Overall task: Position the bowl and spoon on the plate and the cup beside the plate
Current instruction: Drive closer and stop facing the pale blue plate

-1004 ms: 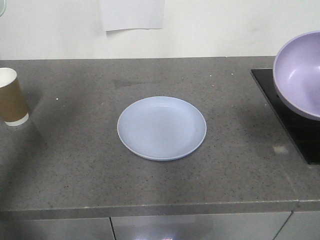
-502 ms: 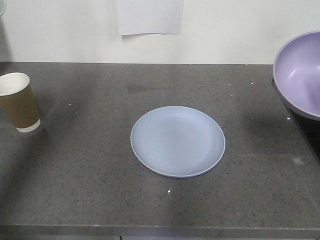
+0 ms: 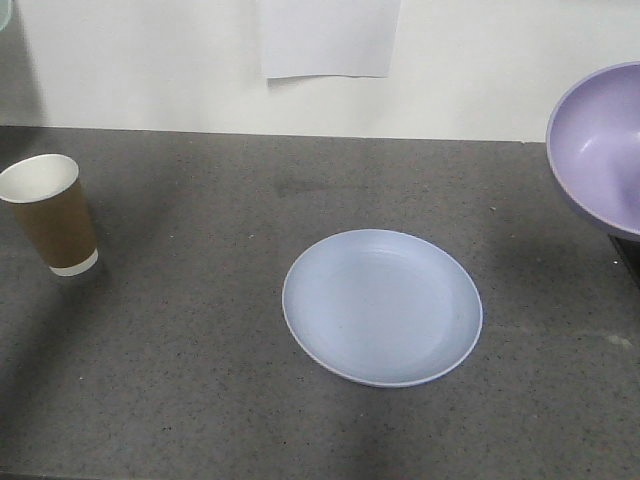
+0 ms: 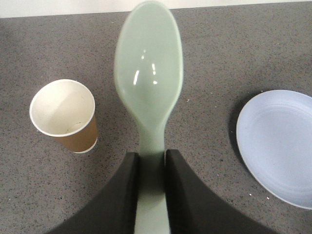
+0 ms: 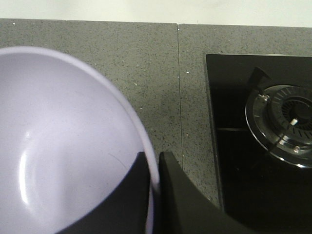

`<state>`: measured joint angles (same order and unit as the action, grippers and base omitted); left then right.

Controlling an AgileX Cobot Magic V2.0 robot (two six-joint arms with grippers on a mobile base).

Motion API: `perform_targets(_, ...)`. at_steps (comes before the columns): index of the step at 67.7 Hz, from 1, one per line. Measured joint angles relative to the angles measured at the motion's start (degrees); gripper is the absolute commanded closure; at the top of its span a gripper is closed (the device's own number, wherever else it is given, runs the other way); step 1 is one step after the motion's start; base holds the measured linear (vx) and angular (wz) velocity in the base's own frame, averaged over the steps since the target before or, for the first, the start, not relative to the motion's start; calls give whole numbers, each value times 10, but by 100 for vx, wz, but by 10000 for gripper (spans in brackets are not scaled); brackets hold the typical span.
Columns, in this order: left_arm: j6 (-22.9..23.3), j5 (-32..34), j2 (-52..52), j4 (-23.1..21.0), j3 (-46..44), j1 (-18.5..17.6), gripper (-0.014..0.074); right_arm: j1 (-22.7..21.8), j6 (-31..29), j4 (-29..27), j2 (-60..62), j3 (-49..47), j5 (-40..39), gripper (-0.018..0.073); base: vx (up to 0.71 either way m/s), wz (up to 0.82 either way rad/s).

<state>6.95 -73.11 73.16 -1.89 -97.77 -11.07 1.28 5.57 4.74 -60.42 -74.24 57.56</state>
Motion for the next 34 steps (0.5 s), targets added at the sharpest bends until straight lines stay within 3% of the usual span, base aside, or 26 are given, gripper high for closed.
perform_targets(34, 0, 0, 0, 0, 0, 0, 603, 0, 0, 0, 0, 0, 0, 570, 6, 5)
